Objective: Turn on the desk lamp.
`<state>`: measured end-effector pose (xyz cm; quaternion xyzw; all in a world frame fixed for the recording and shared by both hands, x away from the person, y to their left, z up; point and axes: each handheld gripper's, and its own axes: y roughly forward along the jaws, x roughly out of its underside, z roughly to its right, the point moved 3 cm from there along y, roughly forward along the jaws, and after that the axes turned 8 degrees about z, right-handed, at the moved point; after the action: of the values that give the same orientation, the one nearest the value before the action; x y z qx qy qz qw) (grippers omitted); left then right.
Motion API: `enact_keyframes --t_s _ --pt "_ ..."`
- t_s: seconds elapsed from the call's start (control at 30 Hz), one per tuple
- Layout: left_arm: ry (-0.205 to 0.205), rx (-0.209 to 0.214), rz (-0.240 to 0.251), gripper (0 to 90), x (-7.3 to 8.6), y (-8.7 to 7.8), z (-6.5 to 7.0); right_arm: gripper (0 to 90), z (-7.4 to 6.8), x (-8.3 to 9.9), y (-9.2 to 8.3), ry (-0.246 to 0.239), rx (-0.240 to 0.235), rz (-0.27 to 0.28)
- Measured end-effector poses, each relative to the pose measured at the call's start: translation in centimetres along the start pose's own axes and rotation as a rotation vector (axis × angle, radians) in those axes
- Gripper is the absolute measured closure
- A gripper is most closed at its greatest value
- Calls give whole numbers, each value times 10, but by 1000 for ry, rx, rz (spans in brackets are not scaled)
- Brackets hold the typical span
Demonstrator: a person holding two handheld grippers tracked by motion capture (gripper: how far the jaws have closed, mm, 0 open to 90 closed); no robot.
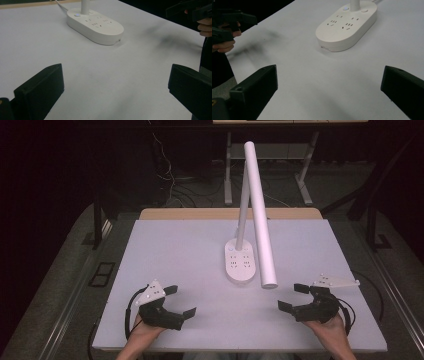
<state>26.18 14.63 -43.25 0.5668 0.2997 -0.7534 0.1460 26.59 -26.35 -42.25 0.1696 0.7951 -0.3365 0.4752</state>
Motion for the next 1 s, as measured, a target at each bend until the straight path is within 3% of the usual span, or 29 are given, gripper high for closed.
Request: enact_keyframes --t_s 1.0 --pt "12 4 -17 0 3 2 0 2 5 -2 -6 17 -11 -10"
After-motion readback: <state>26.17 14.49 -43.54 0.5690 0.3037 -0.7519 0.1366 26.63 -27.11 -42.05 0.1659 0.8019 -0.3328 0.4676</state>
